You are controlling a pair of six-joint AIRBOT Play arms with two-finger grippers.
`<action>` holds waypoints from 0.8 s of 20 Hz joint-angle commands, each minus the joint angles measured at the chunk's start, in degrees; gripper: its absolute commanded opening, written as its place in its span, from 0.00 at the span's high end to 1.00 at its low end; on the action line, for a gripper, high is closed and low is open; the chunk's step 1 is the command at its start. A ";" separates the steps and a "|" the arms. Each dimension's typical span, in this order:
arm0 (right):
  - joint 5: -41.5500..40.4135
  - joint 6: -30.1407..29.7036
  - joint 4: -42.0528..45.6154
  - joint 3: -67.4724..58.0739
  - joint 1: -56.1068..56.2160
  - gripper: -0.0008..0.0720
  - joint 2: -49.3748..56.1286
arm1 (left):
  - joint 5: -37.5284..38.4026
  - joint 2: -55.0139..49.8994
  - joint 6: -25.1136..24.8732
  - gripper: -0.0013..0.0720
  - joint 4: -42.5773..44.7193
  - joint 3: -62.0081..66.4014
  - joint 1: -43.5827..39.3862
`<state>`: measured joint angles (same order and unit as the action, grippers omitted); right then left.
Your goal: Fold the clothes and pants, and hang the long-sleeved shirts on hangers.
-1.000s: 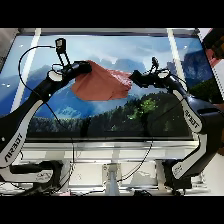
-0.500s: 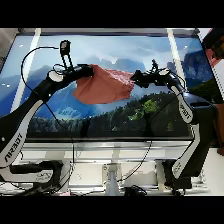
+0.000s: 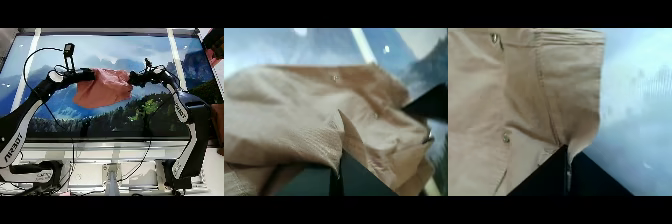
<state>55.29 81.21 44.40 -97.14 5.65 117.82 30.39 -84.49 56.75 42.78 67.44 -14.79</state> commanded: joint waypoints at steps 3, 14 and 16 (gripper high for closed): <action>11.56 -4.57 15.96 2.32 1.42 0.96 -4.39 | 15.47 1.68 26.93 0.96 27.52 -4.92 -0.76; -8.66 -8.81 12.31 46.53 5.22 0.96 -35.71 | 4.46 15.45 28.00 0.03 26.10 -17.81 -1.64; -8.74 -10.05 12.33 50.14 5.22 0.96 -38.60 | -0.68 15.34 28.00 0.03 24.79 -17.77 -1.62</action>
<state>49.47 72.99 57.25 -55.13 10.68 85.14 37.10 -70.17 84.05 68.45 50.06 -16.49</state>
